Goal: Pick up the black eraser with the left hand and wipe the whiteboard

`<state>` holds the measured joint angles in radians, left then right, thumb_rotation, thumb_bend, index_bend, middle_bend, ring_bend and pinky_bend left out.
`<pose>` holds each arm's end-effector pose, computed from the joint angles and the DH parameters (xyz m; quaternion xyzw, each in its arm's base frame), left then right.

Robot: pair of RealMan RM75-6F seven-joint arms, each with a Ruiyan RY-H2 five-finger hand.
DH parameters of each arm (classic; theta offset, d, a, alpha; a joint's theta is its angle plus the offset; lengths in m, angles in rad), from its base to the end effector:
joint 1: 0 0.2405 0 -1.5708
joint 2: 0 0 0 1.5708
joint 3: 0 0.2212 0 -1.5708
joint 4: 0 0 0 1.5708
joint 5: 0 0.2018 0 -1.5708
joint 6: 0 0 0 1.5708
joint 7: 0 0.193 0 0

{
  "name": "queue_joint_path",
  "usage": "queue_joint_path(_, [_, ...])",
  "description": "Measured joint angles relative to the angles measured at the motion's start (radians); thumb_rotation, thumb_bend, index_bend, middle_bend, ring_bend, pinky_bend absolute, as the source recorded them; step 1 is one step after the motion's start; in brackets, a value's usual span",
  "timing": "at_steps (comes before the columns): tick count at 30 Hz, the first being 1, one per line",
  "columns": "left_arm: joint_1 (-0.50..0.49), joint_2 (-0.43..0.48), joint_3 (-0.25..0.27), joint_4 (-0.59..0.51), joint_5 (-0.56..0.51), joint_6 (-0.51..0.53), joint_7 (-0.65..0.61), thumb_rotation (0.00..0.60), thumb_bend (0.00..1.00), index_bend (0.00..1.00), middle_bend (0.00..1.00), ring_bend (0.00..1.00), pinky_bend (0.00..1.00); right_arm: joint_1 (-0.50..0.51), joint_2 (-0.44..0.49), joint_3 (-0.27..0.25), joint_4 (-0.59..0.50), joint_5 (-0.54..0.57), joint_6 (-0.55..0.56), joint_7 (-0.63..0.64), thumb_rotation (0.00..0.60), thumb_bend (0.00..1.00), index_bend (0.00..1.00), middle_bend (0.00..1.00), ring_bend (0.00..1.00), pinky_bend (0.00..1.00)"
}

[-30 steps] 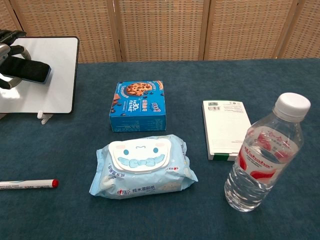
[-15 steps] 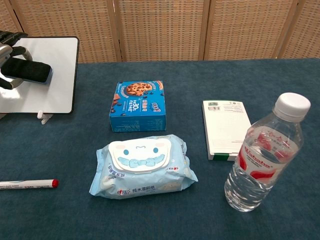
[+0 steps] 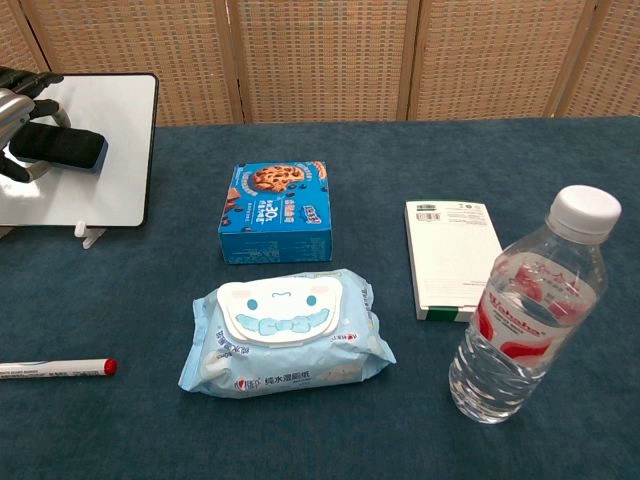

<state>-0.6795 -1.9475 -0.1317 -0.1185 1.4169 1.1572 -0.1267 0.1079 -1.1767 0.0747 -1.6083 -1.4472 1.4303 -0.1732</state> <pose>-0.2585 0.4324 0.0716 -0.6708 -0.1701 -0.3109 0.6515 -0.2766 -0.2374 0.1329 0.6126 -0.3673 0.3432 0.6099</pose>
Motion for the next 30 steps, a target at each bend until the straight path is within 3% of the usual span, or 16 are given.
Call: queue_joint_path(30, [0.005, -0.001, -0.008, 0.001, -0.015, -0.025, 0.041, 0.600, 0.21, 0.37, 0.00, 0.00, 0.00, -0.005, -0.004, 0.000, 0.002, -0.019, 0.024, 0.013, 0.600, 0.18, 0.03, 0.00, 0.00, 0.00])
